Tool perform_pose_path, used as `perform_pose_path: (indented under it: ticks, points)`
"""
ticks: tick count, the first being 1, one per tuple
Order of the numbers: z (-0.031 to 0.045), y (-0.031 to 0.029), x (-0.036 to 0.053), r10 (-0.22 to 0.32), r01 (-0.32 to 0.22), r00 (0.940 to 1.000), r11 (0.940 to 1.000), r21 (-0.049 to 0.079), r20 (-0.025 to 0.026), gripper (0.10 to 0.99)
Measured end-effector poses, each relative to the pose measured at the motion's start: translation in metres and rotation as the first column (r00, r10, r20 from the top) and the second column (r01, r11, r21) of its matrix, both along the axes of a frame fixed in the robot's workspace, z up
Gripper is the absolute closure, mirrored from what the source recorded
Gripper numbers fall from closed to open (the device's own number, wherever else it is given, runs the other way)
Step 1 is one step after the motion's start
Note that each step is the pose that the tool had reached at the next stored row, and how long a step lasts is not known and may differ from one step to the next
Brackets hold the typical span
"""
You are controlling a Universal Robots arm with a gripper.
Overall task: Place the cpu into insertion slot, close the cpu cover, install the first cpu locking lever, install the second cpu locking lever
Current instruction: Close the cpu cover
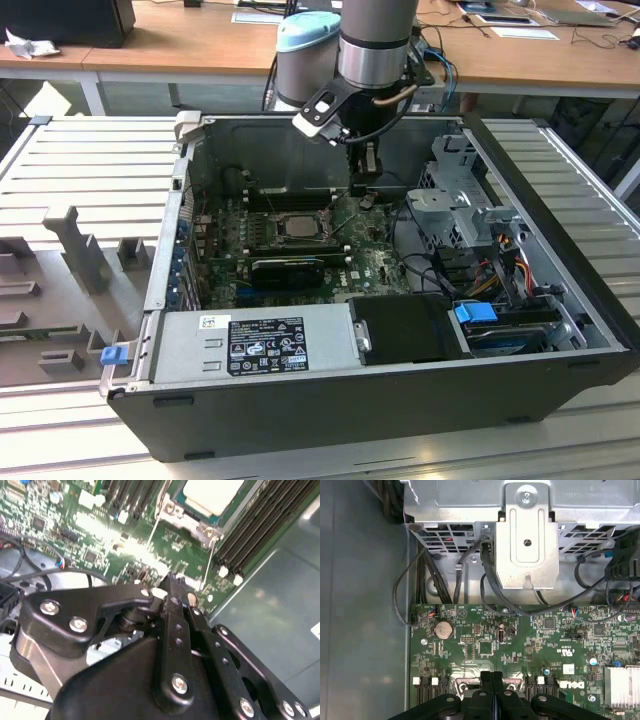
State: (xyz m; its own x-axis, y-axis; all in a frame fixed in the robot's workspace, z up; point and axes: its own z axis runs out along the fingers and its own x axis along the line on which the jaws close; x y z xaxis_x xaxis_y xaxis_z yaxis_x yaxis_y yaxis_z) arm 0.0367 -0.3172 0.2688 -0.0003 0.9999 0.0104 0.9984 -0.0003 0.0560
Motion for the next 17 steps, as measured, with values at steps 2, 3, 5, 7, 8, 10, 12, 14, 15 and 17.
perform_pose_path:
  ticks: [2,3,5,7,8,10,12,14,15,17]
  points:
    - [-0.0009,0.0001,0.0014,0.000,0.000,1.0000,1.0000,0.000,0.0001,0.980]
    - [-0.0013,0.0000,0.0024,0.000,0.000,1.0000,1.0000,-0.001,0.0000,0.980]
    - [-0.0015,0.0000,0.0047,0.000,0.000,1.0000,1.0000,0.000,0.0001,0.980]
    - [-0.0017,0.0000,0.0073,0.000,0.000,1.0000,1.0000,-0.002,0.0001,0.980]
    - [-0.0019,0.0000,0.0081,0.000,0.000,1.0000,1.0000,-0.002,0.0001,0.980]
    - [-0.0031,0.0001,0.0099,0.000,0.000,1.0000,1.0000,-0.002,0.0001,0.980]
    - [-0.0077,0.0000,0.0144,0.000,0.000,1.0000,1.0000,-0.002,-0.0002,0.980]
    - [-0.0151,0.0000,0.0152,0.000,0.000,1.0000,1.0000,-0.002,-0.0002,0.980]
    - [-0.0175,0.0000,0.0153,0.000,0.000,1.0000,1.0000,-0.001,-0.0012,0.980]
    - [-0.0176,0.0000,0.0153,0.000,0.000,0.9997,1.0000,0.001,-0.0248,0.980]
